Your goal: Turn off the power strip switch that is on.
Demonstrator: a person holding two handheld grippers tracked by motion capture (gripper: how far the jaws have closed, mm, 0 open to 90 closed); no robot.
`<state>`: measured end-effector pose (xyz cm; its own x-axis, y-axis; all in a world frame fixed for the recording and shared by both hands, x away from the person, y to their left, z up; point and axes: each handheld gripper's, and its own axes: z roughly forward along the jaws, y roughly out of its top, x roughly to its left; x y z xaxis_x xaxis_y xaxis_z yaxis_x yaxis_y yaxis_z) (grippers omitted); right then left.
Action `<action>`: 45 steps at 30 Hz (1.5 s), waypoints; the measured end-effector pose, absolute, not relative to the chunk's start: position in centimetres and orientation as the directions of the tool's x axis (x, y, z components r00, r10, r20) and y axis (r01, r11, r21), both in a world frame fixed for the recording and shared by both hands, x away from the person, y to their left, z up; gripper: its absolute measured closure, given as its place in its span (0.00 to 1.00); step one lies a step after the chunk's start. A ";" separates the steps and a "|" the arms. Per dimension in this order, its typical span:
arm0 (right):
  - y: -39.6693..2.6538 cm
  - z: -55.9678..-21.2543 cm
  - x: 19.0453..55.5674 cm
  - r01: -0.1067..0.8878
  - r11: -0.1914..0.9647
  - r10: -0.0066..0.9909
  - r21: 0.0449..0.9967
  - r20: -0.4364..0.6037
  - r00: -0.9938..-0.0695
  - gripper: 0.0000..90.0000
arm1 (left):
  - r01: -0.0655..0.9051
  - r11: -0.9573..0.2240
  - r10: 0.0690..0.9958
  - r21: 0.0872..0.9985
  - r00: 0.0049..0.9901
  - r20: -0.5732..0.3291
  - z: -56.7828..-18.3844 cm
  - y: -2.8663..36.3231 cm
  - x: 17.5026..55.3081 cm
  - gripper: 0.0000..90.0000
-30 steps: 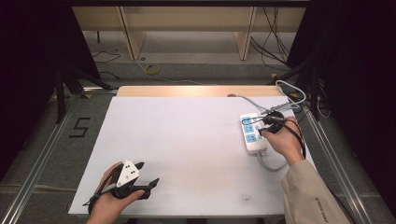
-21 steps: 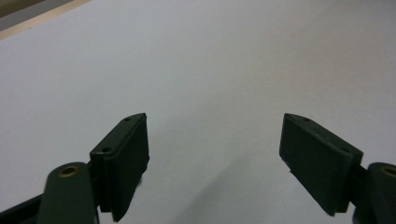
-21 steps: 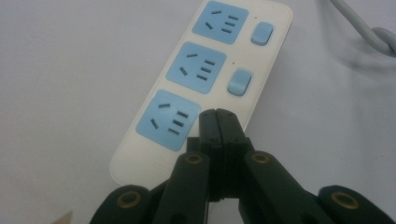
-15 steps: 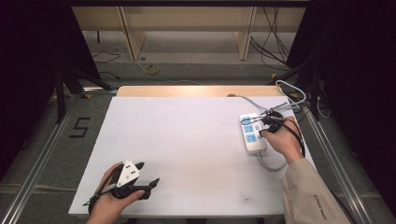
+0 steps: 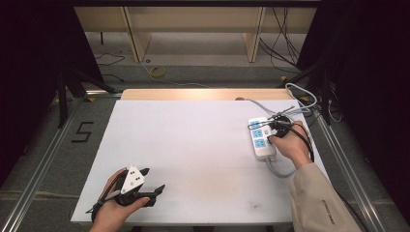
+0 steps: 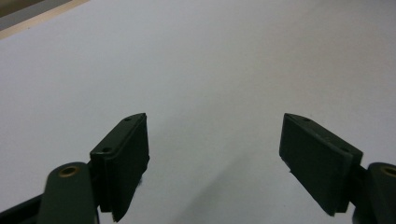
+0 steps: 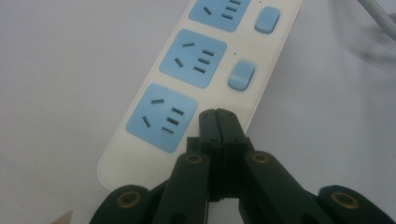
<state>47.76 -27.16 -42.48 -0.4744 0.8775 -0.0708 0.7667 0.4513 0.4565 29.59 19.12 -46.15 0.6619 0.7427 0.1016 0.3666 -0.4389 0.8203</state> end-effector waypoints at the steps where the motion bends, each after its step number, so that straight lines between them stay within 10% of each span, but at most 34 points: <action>1: -27.2 -42.5 47.8 0.768 0.449 0.878 0.457 -0.067 -0.474 1.00 | 0.366 -0.439 0.743 0.820 0.662 0.102 -46.1 19.1 29.6 0.27; 45: -26.9 -43.3 48.3 0.794 0.450 0.886 0.408 -0.089 -0.456 1.00 | 0.363 -0.437 0.743 0.823 0.662 0.103 -46.1 19.1 29.5 0.27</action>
<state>48.26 -26.87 -43.27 -0.4560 0.8855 -0.0888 0.7942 0.4499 0.4083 29.54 19.06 -46.13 0.6615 0.7428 0.1029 0.3629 -0.4372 0.8229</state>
